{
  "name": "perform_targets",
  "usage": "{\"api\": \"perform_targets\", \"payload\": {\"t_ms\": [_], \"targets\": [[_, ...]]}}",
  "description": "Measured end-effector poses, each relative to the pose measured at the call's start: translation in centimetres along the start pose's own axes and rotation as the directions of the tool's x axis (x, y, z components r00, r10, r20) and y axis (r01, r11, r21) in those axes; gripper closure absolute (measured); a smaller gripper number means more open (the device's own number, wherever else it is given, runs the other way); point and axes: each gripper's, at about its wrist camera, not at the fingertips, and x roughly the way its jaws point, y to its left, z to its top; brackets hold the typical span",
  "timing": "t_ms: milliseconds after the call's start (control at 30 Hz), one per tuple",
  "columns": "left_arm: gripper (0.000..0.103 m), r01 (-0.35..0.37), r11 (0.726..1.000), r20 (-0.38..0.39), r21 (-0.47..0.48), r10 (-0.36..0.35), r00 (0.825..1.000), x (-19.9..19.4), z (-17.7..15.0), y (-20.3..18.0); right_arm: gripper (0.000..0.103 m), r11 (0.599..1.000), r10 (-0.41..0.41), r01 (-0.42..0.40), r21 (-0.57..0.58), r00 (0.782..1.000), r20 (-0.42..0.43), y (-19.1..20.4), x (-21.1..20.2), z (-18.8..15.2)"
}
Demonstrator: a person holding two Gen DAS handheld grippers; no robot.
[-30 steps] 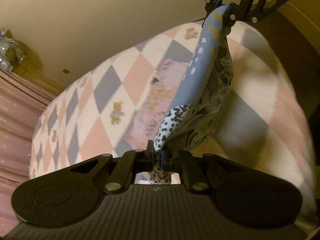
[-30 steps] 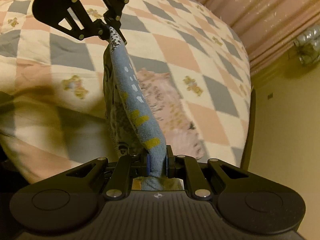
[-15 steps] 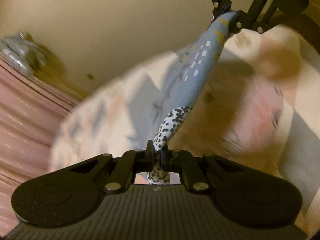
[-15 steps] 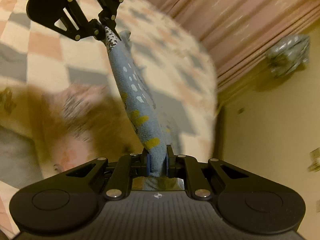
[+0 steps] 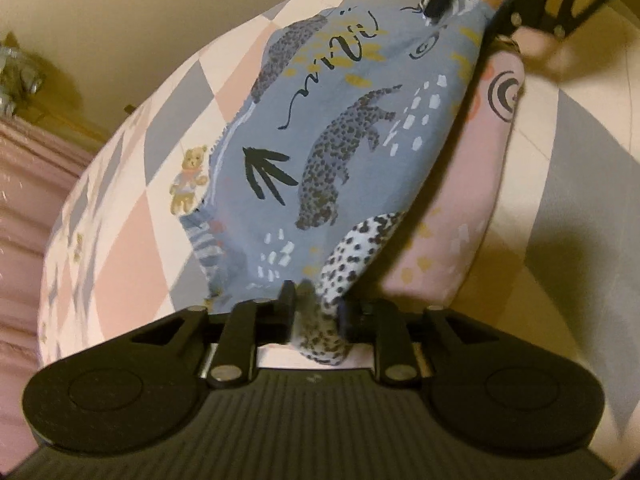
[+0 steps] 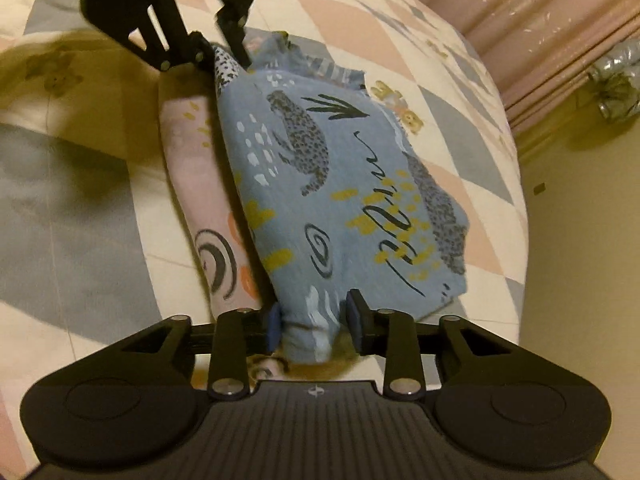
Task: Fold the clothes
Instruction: 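Lift the folded shorts with both tools and fold them over again, then lower the folded shorts onto the quilt and open both tools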
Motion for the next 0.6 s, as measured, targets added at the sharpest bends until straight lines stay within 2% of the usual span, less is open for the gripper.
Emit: {"api": "perform_targets", "payload": {"t_ms": [67, 200, 267, 367, 500, 600], "targets": [[0.077, -0.013, 0.999, 0.014, 0.04, 0.012, 1.0, 0.2, 0.1, 0.0, 0.069, 1.0, -0.008, 0.008, -0.004, 1.0, 0.001, -0.5, 0.2, 0.4], [0.078, -0.014, 0.992, 0.028, 0.127, 0.011, 1.0, -0.3, -0.4, -1.0, 0.073, 1.0, -0.004, 0.005, -0.012, 1.0, 0.004, -0.1, 0.4, 1.1], [0.094, -0.002, 0.989, 0.024, 0.147, -0.001, 1.0, -0.5, -0.8, -1.3, 0.08, 1.0, 0.006, -0.006, -0.019, 1.0, -0.003, 0.2, 0.5, 1.2], [0.099, 0.0, 0.988, 0.026, 0.153, -0.005, 1.0, -0.7, -1.0, -1.5, 0.09, 1.0, 0.016, -0.016, -0.024, 1.0, -0.019, 0.5, 0.7, 1.2], [0.1, -0.022, 0.987, 0.051, 0.161, 0.014, 0.999, -2.1, -0.4, -1.9, 0.091, 0.999, 0.005, -0.006, -0.036, 0.999, -0.034, 0.8, 0.5, 1.1], [0.1, -0.014, 0.985, 0.05, 0.174, 0.005, 0.999, -2.0, -0.6, -2.8, 0.089, 0.999, -0.003, 0.001, -0.045, 0.999, -0.046, 1.0, 0.4, 1.0]]}}
